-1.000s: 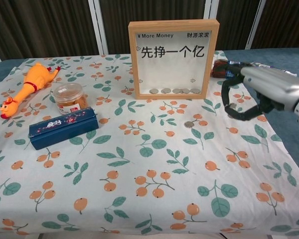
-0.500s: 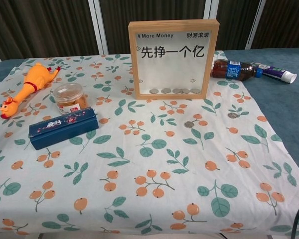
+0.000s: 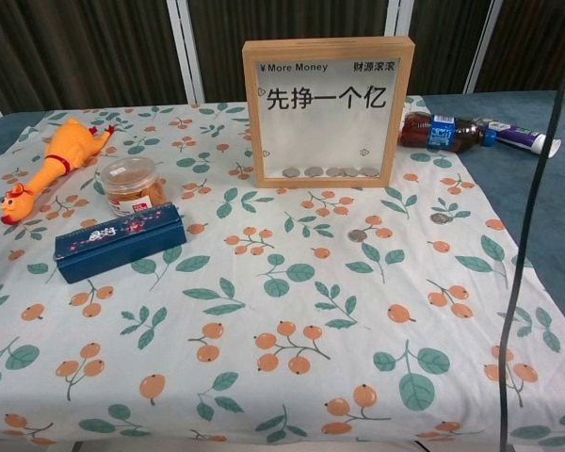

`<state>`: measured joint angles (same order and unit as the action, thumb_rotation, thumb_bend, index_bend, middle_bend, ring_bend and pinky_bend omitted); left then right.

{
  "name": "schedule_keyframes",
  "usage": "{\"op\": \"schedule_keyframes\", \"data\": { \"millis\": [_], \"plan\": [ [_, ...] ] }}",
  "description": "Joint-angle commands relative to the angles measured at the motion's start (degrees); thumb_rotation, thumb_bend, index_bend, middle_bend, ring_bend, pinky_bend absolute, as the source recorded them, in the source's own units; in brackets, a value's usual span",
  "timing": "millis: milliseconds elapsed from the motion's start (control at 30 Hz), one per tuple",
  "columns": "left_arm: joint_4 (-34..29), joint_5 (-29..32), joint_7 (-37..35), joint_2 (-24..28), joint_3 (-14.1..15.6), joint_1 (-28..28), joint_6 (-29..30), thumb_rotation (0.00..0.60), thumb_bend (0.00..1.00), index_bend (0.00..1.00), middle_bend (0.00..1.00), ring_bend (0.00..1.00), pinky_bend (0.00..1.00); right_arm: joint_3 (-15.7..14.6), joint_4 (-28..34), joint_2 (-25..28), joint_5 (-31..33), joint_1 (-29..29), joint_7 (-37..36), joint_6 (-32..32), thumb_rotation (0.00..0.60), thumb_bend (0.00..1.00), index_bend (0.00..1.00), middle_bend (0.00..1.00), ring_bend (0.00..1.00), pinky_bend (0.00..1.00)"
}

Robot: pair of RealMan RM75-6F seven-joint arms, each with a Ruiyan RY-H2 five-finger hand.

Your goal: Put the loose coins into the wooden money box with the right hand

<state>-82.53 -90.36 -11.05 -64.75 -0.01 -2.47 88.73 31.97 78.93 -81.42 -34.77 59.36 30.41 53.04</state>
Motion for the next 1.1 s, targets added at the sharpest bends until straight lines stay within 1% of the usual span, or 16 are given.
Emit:
{"op": "schedule_keyframes", "data": {
  "millis": [33, 133, 333, 800, 1100],
  "plan": [
    [0.0, 0.1, -0.1, 0.0, 0.0, 0.0, -0.1, 0.600, 0.44, 0.00, 0.00, 0.00, 0.00, -2.4, -4.3, -2.8, 2.1, 3.1, 1.7, -1.8, 0.600, 0.55, 0.73, 0.19, 0.00, 0.00],
    [0.0, -0.1, 0.0, 0.0, 0.0, 0.0, -0.1, 0.600, 0.44, 0.00, 0.00, 0.00, 0.00, -3.9, -6.3, -4.2, 2.4, 4.1, 2.0, -2.2, 0.600, 0.55, 0.73, 0.19, 0.00, 0.00],
    [0.0, 0.0, -0.1, 0.0, 0.0, -0.1, -0.1, 0.600, 0.44, 0.00, 0.00, 0.00, 0.00, -5.9, -8.7, -6.0, 3.0, 5.5, 2.4, -3.0, 0.600, 0.55, 0.73, 0.19, 0.00, 0.00],
    [0.1, 0.1, -0.2, 0.0, 0.0, -0.1, 0.0, 0.600, 0.44, 0.00, 0.00, 0.00, 0.00, -7.6, -8.4, -6.1, 4.3, 6.8, 2.9, -2.3, 0.600, 0.55, 0.70, 0.19, 0.00, 0.00],
    [0.1, 0.2, -0.3, 0.0, 0.0, -0.1, 0.0, 0.600, 0.45, 0.00, 0.00, 0.00, 0.00, -8.4, -8.0, -5.6, 5.3, 7.2, 3.3, -2.1, 0.600, 0.55, 0.58, 0.19, 0.00, 0.00]
  ]
}}
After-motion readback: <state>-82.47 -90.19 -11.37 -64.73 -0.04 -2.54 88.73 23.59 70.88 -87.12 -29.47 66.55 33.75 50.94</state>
